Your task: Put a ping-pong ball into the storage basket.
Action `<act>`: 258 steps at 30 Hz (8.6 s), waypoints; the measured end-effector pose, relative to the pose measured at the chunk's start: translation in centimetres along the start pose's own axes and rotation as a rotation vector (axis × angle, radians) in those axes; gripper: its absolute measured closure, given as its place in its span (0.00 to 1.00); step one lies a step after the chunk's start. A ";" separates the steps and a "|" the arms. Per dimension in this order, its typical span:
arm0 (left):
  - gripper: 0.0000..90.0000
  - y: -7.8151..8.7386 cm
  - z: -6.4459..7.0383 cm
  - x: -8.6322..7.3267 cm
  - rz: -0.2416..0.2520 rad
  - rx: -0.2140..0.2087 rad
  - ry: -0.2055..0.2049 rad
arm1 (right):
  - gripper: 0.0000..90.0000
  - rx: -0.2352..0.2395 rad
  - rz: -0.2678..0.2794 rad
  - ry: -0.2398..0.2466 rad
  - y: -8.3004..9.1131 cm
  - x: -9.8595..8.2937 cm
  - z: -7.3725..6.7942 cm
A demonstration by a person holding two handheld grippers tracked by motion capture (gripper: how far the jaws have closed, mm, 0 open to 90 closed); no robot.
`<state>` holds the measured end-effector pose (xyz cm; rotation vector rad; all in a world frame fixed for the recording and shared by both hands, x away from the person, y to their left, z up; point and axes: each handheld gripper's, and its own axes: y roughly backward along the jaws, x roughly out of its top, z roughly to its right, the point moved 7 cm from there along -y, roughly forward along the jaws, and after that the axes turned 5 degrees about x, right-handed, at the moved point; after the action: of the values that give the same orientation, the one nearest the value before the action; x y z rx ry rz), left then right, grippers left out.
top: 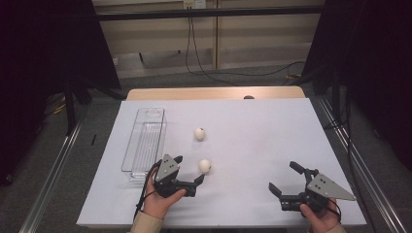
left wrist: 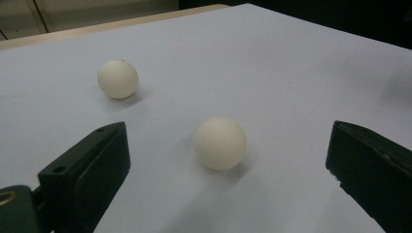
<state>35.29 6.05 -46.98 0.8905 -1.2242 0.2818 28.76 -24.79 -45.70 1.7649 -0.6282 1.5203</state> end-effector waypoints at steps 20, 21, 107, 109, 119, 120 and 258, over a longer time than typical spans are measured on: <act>0.03 -0.8 0.3 0.0 -0.018 -0.009 -0.006 | 0.01 0.002 -0.001 0.000 0.0 0.0 0.0; 0.03 -0.8 0.3 0.0 -0.024 -0.005 -0.006 | 0.01 0.002 -0.001 0.000 0.0 0.0 0.0; 0.04 -4.9 0.4 -0.7 -0.181 0.009 0.019 | 0.01 0.007 0.007 -0.006 0.2 0.0 0.0; 0.04 -4.9 0.4 -0.8 -0.190 0.005 0.014 | 0.01 0.008 0.007 -0.006 0.2 0.0 0.0; 0.04 -5.2 0.2 -1.0 -0.210 0.019 0.021 | 0.01 0.008 0.006 -0.007 0.2 0.0 0.0; 0.04 -5.2 0.2 -0.9 -0.209 0.016 0.020 | 0.01 0.008 0.006 -0.006 0.2 0.0 0.0; 0.57 -6.1 -0.1 -1.3 -0.305 -0.015 0.019 | 0.01 0.005 0.004 -0.006 0.3 -0.1 0.1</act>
<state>38.77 2.55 -50.78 1.0432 -1.0537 0.0365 28.56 -25.05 -45.72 1.7736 -0.6315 1.5216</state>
